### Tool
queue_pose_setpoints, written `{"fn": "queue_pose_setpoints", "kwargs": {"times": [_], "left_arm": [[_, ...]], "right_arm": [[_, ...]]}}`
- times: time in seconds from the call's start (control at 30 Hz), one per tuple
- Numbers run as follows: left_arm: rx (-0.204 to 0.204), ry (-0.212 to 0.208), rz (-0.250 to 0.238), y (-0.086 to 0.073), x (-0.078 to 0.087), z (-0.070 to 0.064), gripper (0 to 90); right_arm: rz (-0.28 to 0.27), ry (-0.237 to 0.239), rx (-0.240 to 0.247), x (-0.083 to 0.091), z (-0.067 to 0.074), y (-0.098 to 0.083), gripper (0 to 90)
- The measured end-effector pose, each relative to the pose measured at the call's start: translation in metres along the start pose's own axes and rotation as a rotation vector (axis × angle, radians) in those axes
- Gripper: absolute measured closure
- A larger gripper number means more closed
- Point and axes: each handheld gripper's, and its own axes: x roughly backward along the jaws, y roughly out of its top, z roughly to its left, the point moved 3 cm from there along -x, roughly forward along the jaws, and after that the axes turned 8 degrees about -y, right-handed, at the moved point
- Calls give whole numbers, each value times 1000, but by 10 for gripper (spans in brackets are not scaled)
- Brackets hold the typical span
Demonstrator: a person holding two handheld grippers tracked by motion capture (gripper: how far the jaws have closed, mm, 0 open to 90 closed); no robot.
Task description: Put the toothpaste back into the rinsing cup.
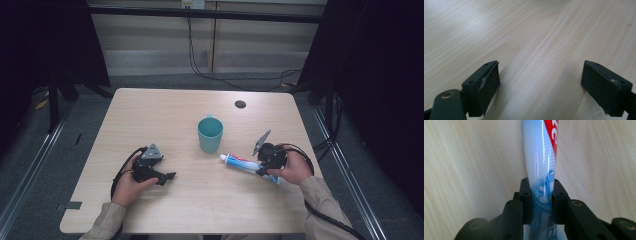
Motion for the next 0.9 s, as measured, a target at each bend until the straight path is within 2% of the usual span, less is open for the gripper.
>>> {"fn": "queue_pose_setpoints", "kwargs": {"times": [0.07, 0.17, 0.2, 0.23, 0.33, 0.4, 0.53, 0.57, 0.6, 0.67, 0.73, 0.77, 0.83, 0.9], "left_arm": [[3, -6, 2, 0, 0, -1, 133], [15, -14, 9, 2, 1, -1, 154], [22, -21, 5, 3, 1, -1, 153], [20, -32, 18, 4, 1, -1, 153], [29, -30, 35, 8, 0, -5, 153], [21, -34, 43, 12, 0, -8, 153], [-3, -43, 56, 24, 3, -16, 150], [-5, -46, 58, 27, 4, -18, 150], [3, -54, 58, 30, 4, -20, 150], [-7, -63, 85, 36, 4, -22, 150], [-11, -67, 84, 41, 1, -26, 150], [-38, -67, 110, 44, 1, -27, 150], [-64, -61, 117, 49, 1, -29, 150], [-71, -66, 108, 56, 1, -32, 149]], "right_arm": [[2, 7, 1, 1, 0, -1, 751], [12, -6, 2, 3, 1, -3, 751], [10, -7, -9, 4, 2, -4, 752], [7, 0, -14, 5, 3, -5, 752], [4, 3, 0, 8, 4, -5, 751], [2, 1, 16, 11, 6, -3, 751], [-4, 11, 16, 18, 8, 2, 751], [-7, 6, 30, 20, 8, 3, 750], [-4, 6, 30, 21, 8, 5, 750], [-7, 18, 40, 24, 9, 8, 749], [-15, 23, 35, 26, 10, 11, 749], [-20, 24, 26, 28, 11, 12, 749], [-23, 18, 32, 29, 12, 14, 749], [-32, 11, 46, 30, 13, 17, 748]]}}
